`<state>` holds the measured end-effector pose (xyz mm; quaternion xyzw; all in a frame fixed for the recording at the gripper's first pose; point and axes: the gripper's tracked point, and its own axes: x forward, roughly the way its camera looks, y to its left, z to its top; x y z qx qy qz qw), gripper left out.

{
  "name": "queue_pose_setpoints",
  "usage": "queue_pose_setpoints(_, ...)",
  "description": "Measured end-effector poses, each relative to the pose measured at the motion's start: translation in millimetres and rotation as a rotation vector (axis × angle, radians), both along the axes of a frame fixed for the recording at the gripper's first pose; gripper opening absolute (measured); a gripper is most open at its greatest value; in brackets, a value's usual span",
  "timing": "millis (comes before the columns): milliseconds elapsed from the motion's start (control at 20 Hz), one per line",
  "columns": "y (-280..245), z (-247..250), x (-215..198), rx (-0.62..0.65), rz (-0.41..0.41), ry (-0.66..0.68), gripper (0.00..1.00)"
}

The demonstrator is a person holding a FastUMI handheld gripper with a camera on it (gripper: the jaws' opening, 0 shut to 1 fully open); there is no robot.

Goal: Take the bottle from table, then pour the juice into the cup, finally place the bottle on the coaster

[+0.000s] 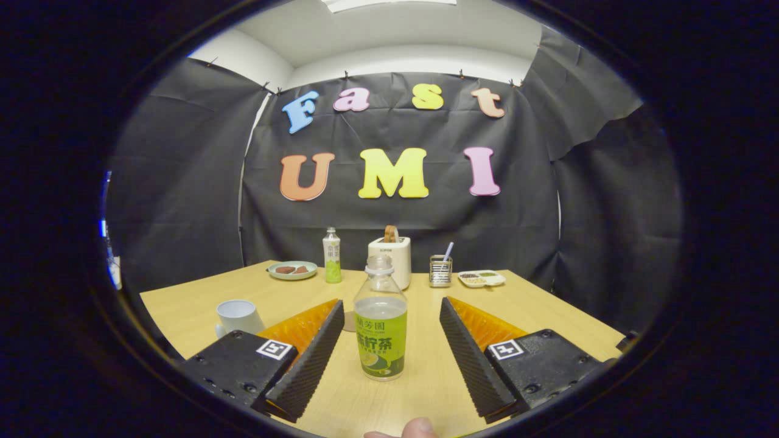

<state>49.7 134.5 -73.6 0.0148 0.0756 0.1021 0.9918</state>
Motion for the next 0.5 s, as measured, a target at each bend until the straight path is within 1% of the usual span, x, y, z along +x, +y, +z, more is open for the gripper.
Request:
queue_pose_setpoints(350,15.4,-44.5,30.1,-0.002,0.001,0.091,1.00)
queue_pose_setpoints(500,20.8,-58.0,39.0,-0.038,0.002,0.107,1.00)
